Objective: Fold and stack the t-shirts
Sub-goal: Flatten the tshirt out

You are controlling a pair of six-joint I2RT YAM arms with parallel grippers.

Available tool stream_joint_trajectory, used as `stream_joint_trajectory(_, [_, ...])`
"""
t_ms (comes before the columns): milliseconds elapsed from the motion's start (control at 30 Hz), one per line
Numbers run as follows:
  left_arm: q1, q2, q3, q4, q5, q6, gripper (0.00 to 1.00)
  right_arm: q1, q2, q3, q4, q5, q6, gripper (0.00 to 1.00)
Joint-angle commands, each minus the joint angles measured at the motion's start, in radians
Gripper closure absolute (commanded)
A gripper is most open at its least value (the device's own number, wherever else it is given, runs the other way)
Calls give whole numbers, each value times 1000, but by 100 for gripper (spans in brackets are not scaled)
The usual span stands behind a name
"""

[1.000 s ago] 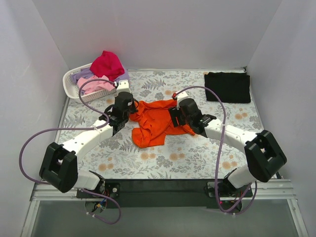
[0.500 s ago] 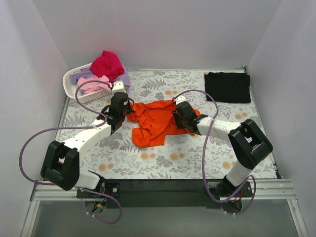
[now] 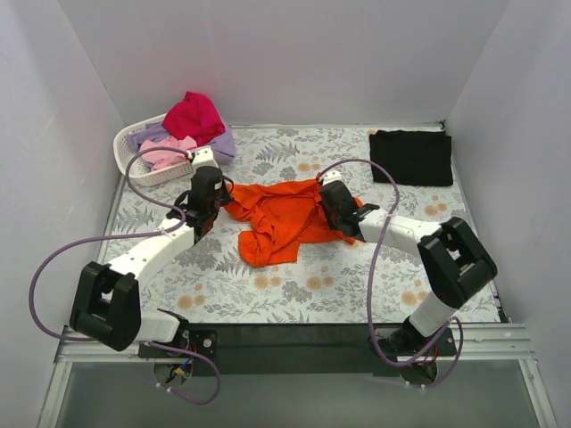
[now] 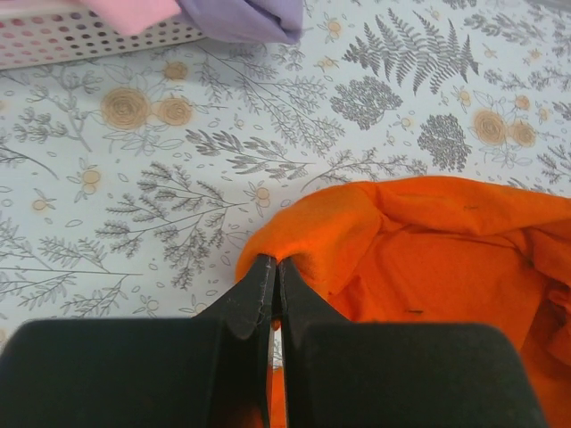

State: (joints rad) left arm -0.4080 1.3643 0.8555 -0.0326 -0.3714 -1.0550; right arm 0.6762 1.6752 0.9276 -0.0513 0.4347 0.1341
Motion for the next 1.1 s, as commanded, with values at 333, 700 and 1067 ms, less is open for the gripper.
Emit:
stream_joint_trajectory(333, [55, -182, -39, -27, 80, 9, 100, -280, -172, 45, -41, 137, -53, 58])
stream_joint_trajectory(700, [54, -149, -42, -27, 81, 10, 100, -257, -312, -55, 22, -140, -91, 46])
stream_joint_trajectory(1067, [55, -130, -44, -23, 77, 7, 100, -208, -483, -111, -59, -40, -10, 45])
